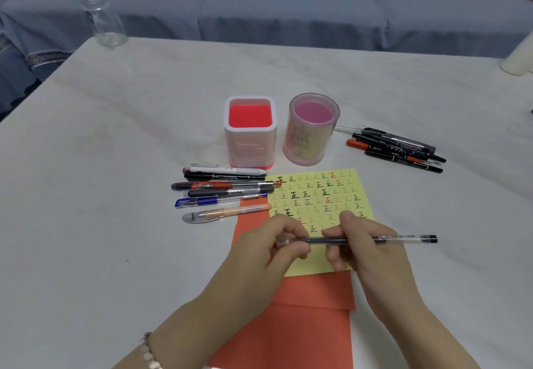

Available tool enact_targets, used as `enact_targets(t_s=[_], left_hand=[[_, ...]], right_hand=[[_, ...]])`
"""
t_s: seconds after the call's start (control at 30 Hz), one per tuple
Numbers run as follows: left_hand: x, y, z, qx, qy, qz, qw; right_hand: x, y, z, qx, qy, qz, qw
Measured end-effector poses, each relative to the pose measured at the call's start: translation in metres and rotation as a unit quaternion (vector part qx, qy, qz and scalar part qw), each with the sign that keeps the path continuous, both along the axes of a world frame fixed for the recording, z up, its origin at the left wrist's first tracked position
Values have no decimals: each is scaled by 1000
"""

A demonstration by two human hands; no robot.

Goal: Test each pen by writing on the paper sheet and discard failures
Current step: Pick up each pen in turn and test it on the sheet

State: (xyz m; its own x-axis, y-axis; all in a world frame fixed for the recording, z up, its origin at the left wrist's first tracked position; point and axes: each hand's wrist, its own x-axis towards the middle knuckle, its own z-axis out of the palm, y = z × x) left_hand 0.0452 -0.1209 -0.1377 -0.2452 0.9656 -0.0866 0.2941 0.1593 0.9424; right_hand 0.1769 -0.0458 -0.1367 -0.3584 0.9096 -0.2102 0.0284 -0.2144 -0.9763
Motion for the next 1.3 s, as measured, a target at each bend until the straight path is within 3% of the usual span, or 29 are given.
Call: enact_targets(t_s=[0.1, 0.2, 0.27, 0.3, 0.37, 0.43, 0.53, 0.6, 0.67, 0.73, 0.87, 0.93, 1.13, 1.3], left_hand=[[0, 16, 6, -40, -91, -41, 994], [-1, 32, 11, -125, -255, -99, 954], [1, 41, 14, -161, -278, -123, 939], [4, 44, 13, -149, -244, -118, 951], [8, 50, 7, -76, -67, -97, 990], [14, 51, 0, 6, 114, -94, 989], [11, 50, -9, 27, 136, -22, 990], [2, 48, -16, 11, 146, 47, 988], [-14, 43, -23, 8, 176, 106, 979], [-34, 35, -26, 29, 225, 152, 962], [-74, 21, -32, 31, 371, 181, 910], [-87, 17, -36, 2, 419, 182, 889], [-94, 18, -56, -20, 481, 172, 859], [-78, 23, -53, -15, 462, 156, 873]], right_hand=[[8, 9, 4, 50, -4, 23, 998], [19, 21, 15, 90, -16, 60, 994], [24, 27, 18, 97, -34, 58, 993], [25, 30, 16, 90, -39, 42, 994], [24, 33, 3, 48, -33, -6, 998], [19, 37, -10, -7, -25, -37, 999], [14, 52, -15, -45, -40, 54, 997], [15, 74, -14, 34, -122, 127, 984], [23, 110, -20, 210, -276, 107, 932], [27, 142, -24, 356, -400, 52, 843], [29, 181, -41, 350, -578, 58, 735], [30, 187, -49, 345, -607, 74, 712], [27, 188, -52, 294, -577, 76, 758], [32, 193, -54, 243, -558, 44, 792]])
